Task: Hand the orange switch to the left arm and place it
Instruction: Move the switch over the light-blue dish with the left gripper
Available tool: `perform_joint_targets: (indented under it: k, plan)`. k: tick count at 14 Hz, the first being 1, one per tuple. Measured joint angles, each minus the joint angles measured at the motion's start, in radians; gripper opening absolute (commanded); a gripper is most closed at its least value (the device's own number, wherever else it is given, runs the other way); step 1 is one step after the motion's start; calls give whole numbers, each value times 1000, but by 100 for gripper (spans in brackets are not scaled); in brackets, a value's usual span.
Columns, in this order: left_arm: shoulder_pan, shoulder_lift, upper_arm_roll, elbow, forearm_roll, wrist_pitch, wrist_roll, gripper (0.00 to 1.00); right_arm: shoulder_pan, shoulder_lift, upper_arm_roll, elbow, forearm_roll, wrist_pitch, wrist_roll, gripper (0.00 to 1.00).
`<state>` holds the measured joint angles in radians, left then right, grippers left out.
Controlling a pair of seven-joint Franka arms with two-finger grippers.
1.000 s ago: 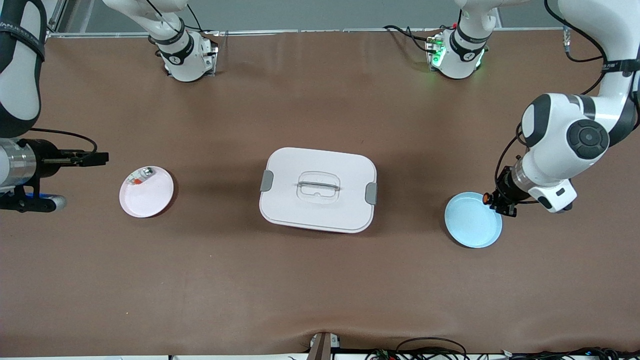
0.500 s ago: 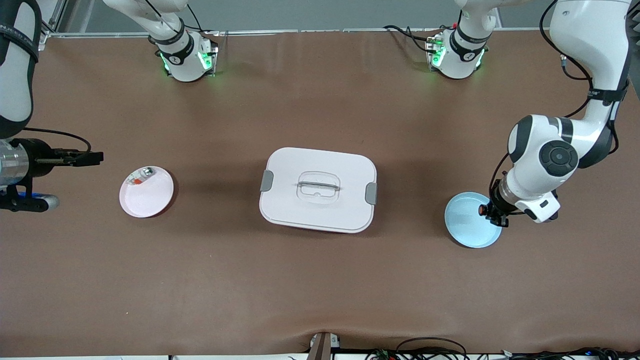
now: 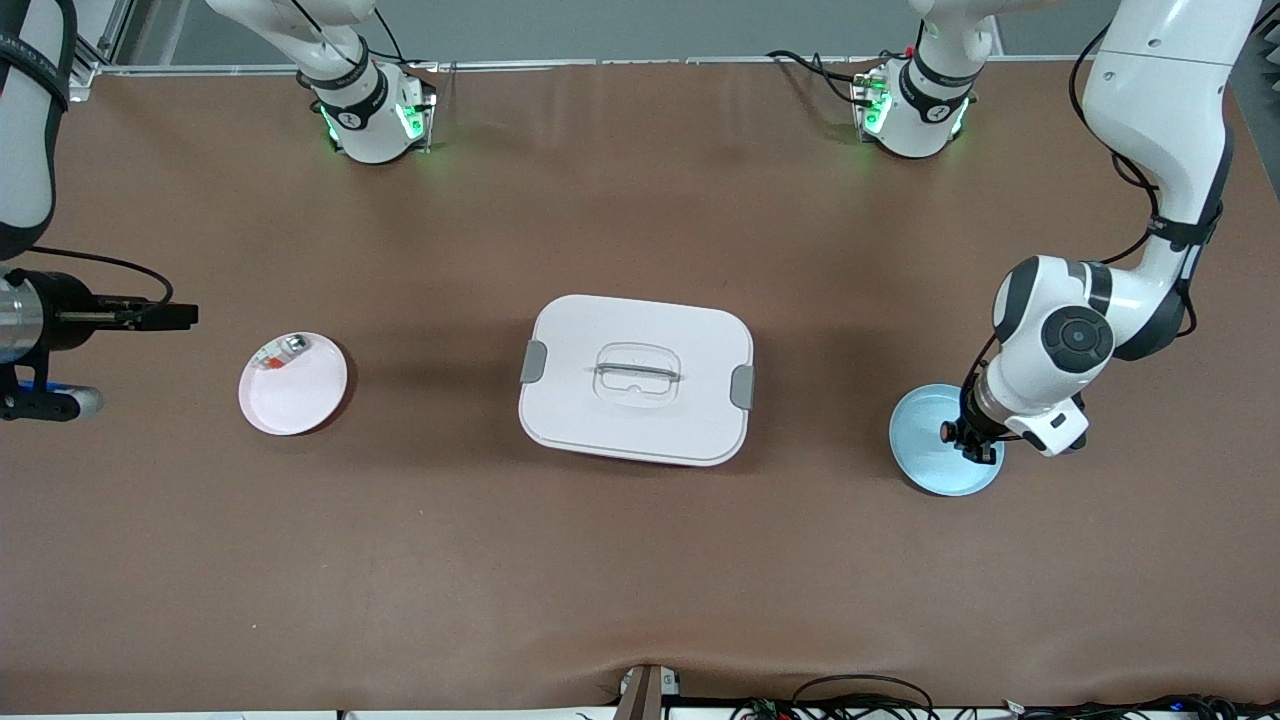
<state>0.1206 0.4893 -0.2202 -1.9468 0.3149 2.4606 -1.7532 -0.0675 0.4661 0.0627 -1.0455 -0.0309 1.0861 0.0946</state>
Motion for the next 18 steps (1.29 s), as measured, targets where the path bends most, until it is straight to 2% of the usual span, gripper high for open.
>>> perform_joint_targets:
  k: [4, 8, 10, 18]
  plan:
    - [1, 20, 0, 0, 0, 0, -11, 0, 0, -41, 4, -51, 0, 61, 0, 100]
    - [5, 41, 0, -1, 0, 0, -11, 0, 1, -186, 9, -218, -1, 153, 0, 100]
    - [6, 48, 0, -1, 1, 0, -11, 0, 1, -236, 10, -264, -1, 163, 0, 100]
    - [15, 73, 0, -1, 4, 0, -11, 0, 1, -283, 11, -286, 36, 221, 5, 100]
